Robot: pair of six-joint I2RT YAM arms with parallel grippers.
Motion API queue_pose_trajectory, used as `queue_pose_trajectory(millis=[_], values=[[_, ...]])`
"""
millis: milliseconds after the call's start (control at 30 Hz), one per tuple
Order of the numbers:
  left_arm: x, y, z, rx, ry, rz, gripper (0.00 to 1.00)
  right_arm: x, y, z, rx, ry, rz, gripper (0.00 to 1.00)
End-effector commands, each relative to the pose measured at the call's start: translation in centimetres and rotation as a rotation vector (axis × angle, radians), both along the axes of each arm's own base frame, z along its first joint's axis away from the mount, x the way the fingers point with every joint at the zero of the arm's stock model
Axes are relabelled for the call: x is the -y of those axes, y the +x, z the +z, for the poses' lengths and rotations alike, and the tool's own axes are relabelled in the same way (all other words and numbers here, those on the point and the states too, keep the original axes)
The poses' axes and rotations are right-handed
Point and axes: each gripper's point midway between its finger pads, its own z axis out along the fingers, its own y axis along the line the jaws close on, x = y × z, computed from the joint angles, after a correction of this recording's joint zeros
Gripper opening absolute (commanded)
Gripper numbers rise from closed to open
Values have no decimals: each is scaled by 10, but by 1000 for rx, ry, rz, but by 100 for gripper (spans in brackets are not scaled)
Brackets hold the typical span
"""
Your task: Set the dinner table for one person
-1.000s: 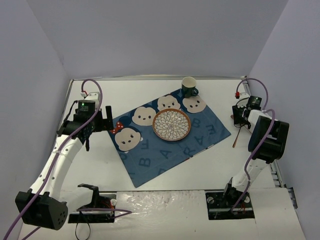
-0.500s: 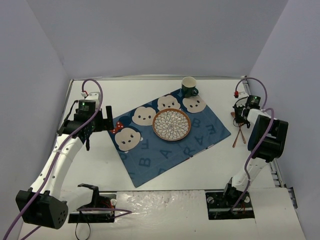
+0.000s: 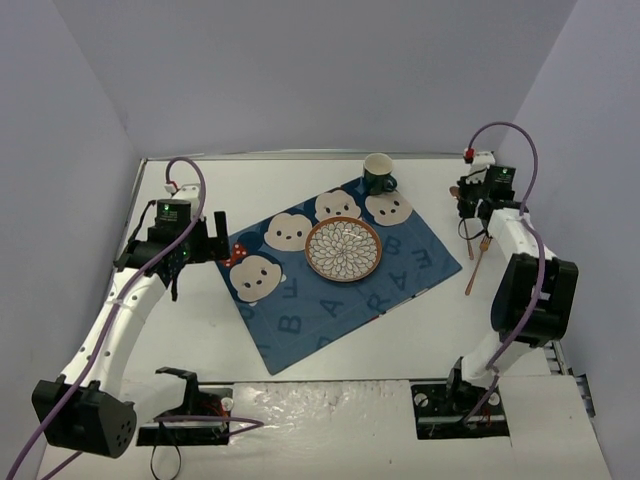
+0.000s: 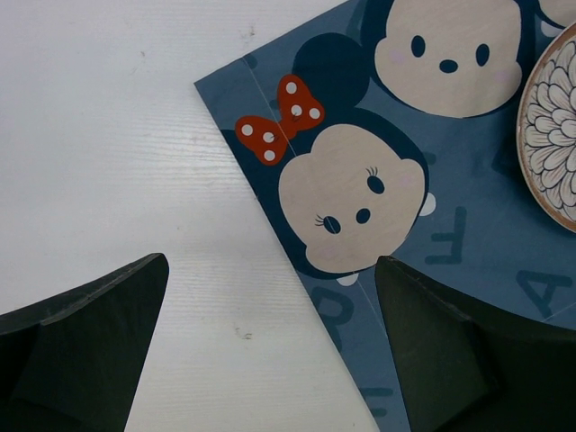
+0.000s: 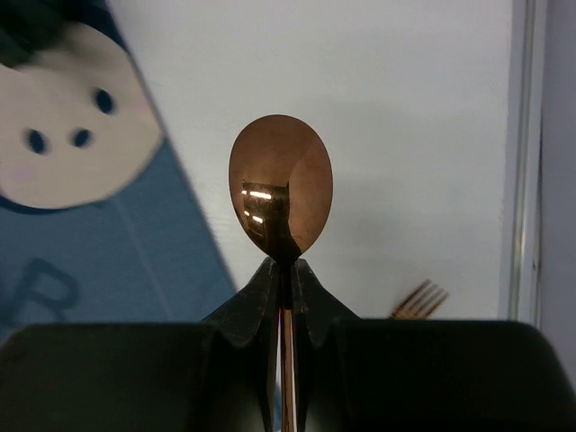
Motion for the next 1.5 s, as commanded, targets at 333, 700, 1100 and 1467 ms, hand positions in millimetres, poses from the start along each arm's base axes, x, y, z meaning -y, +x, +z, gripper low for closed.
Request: queue_pose_trajectory(millis=[333, 700, 1100, 1467], values=[[106, 26, 94, 420, -373, -503, 97, -244, -67, 133, 134, 565, 722, 0], [192, 25, 153, 684, -381, -898, 90, -319, -145, 163, 48, 724, 1060, 0], [212, 6, 154, 886, -248, -1243, 87, -332, -189, 189, 25, 789, 1208, 0], [219, -4, 157, 1022, -153, -1331, 82, -347, -206, 187, -22, 812, 1276, 0]])
